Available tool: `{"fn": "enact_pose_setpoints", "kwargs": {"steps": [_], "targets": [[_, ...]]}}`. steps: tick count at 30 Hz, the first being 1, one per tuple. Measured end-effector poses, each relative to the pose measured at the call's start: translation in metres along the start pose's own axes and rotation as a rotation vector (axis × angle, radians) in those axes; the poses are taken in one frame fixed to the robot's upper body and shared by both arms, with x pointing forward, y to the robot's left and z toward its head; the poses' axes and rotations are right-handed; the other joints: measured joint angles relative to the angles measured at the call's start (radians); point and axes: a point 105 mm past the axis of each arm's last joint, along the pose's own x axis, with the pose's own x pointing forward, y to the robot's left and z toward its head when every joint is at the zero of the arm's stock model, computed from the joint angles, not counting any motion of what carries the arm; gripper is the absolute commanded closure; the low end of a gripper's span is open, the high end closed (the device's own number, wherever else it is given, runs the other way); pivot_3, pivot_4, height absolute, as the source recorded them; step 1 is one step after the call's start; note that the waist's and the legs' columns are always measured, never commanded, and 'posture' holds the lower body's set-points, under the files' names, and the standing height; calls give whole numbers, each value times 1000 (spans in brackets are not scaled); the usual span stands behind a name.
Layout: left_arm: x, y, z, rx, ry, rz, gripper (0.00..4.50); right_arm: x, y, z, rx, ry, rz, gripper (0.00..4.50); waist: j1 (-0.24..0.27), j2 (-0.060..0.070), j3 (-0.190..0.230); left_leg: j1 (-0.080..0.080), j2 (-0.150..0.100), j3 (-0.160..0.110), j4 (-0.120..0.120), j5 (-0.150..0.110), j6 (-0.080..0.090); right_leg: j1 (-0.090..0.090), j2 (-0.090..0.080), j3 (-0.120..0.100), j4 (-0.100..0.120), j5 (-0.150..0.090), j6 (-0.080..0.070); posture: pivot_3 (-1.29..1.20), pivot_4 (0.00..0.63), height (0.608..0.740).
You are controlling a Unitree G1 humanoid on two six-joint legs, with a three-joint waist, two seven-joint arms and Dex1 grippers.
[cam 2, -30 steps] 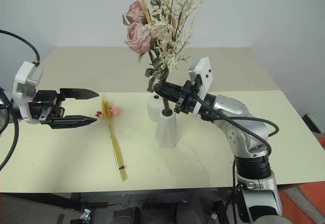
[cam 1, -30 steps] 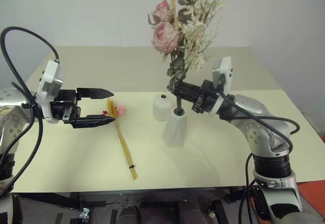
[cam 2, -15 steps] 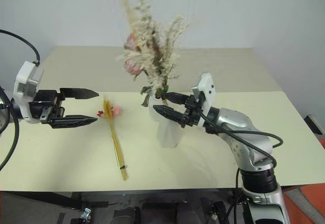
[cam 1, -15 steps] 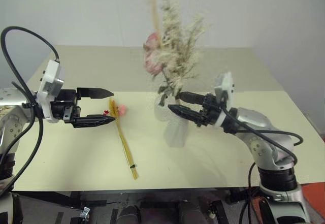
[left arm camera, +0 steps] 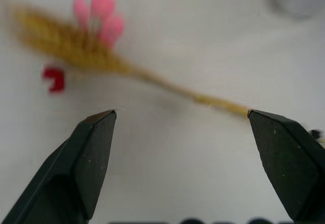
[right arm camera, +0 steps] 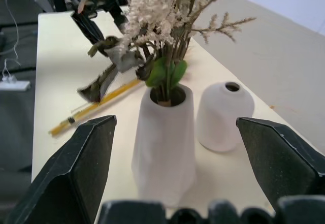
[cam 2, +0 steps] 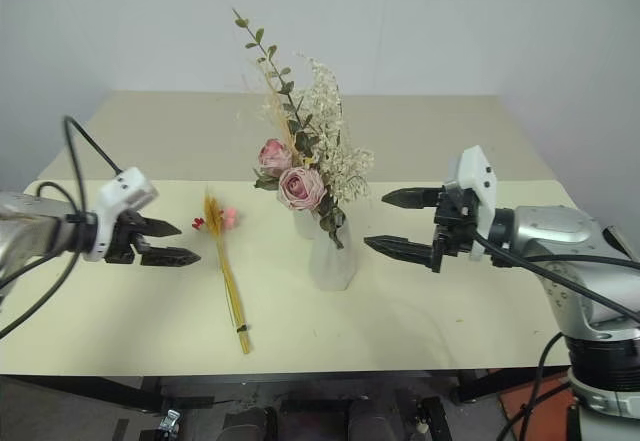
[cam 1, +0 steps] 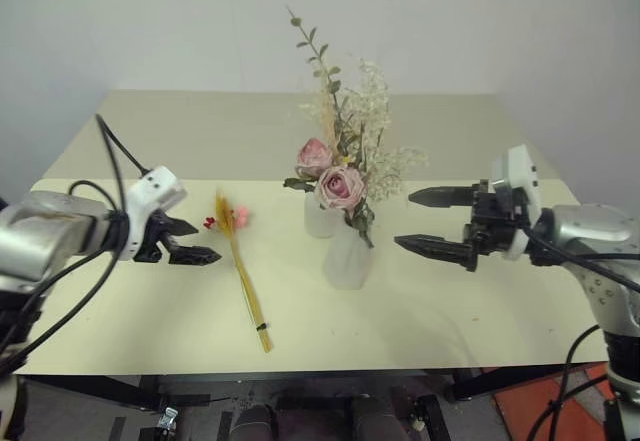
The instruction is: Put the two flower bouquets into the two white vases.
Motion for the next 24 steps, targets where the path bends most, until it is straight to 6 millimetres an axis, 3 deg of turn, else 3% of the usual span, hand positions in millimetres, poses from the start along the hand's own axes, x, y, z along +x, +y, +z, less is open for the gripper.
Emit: {"fn": "enact_pose_setpoints", "kwargs": {"steps": [7, 10, 12, 17, 23, 24], "targets": [[50, 0, -6, -183, 200, 108, 0, -10, 2, 8, -55, 35, 55, 29, 3, 0, 0, 0, -1, -2, 0, 0, 0, 0, 0, 0, 0, 0, 0, 0, 150, 740], [57, 5, 0, -198, 214, 173, 183, -17, 4, 13, -82, 62, 106, 1, 4, 0, 0, 1, -2, -3, 0, 0, 0, 1, 0, 0, 1, 0, 0, 0, 150, 740], [62, 10, 1, -210, 216, 212, 603, -23, 5, 13, -82, 83, 138, 0, 6, 1, -1, 4, -2, -3, 0, 0, 0, 4, 0, 0, 1, 0, 0, 0, 150, 740], [66, 21, -1, -236, 211, 292, 2305, -36, 0, 9, -91, 127, 165, 0, 7, 2, -1, 16, -2, -3, 0, 0, 0, 14, 0, 0, 1, -2, -3, 0, 150, 740], [59, 38, -4, -283, 176, 359, 4325, -40, -6, 6, -86, 132, 154, 0, -4, 1, -1, 15, -2, -4, -1, 0, 0, 14, 0, 0, 0, -1, 0, 0, 150, 740], [57, 41, -4, -291, 172, 373, 4469, -41, -7, 6, -89, 133, 151, 0, -5, 1, -1, 14, -2, -4, -1, 0, 0, 13, 0, 0, 0, -1, 0, 0, 150, 740]]}}
